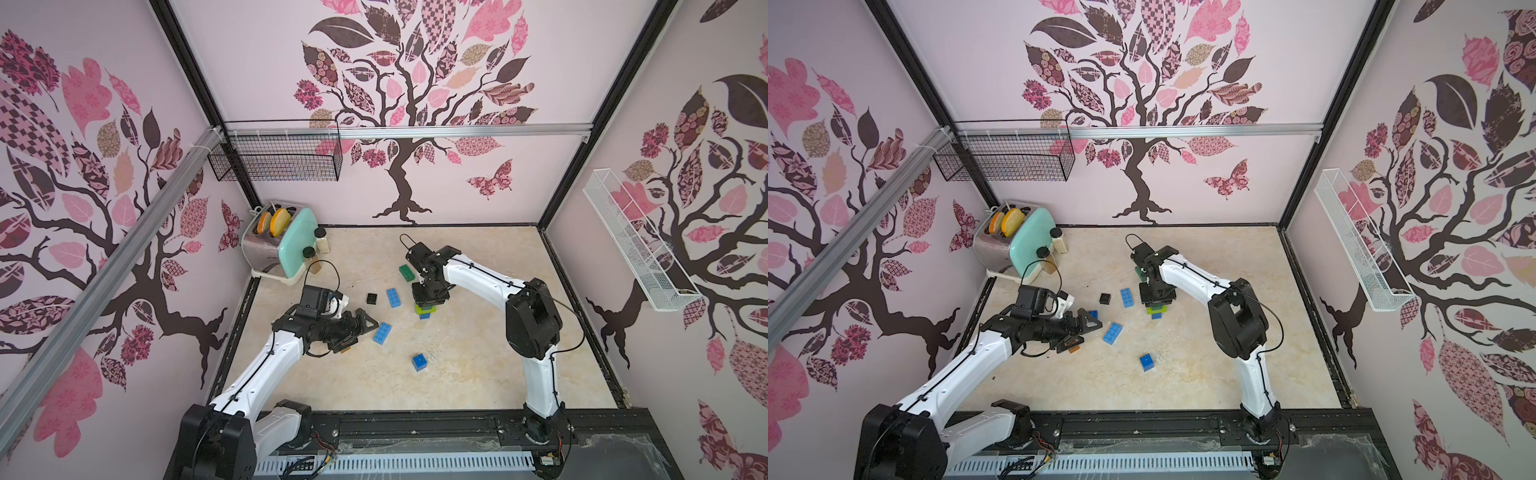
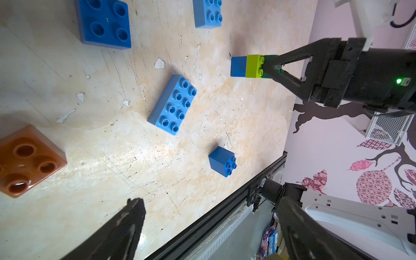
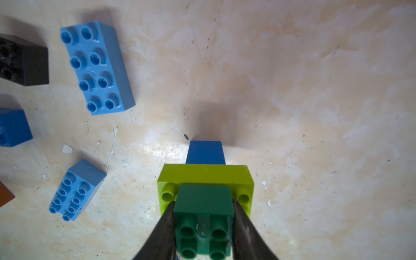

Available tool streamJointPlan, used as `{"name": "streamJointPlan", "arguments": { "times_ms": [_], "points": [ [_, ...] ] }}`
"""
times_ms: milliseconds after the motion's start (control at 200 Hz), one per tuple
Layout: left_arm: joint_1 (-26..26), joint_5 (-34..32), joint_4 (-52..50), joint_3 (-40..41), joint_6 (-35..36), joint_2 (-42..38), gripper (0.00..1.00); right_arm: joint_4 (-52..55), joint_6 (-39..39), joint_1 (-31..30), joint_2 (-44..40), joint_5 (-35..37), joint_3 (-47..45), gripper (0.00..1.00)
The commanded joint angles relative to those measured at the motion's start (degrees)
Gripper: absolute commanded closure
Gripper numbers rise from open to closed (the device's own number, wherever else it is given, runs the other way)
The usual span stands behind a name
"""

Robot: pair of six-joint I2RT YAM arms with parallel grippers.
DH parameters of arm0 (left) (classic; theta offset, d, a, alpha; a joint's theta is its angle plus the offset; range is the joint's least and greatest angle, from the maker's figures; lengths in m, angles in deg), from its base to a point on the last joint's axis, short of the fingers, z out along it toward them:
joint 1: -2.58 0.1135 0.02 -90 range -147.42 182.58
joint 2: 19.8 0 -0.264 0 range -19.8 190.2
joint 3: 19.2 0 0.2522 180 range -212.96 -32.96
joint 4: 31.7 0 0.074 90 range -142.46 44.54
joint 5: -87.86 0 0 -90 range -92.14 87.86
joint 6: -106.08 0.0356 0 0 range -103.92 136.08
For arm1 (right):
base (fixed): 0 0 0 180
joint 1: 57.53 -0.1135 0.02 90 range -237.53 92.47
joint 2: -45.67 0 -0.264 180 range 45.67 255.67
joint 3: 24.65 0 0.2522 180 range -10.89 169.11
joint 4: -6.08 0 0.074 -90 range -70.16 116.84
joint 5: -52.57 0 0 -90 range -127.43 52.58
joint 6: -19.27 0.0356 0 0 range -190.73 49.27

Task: Assemble the letter f with lego
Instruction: Assemble the lego brick with the lego brick.

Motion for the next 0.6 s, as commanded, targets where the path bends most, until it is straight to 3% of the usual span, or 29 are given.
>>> {"name": "streamJointPlan", "arguments": {
  "times_ms": [0,595],
  "points": [
    [0.3,-0.5,0.8,0.5,0.4,0.4,0.04,1.2,0.5,0.0,1.6,1.2,2.0,0.59],
    [0.5,-0.3,0.9,0.3,0.5,1.1,0.04,2.5,0.6,0.0,1.3,2.0,3.8,0.51]
  ]
}}
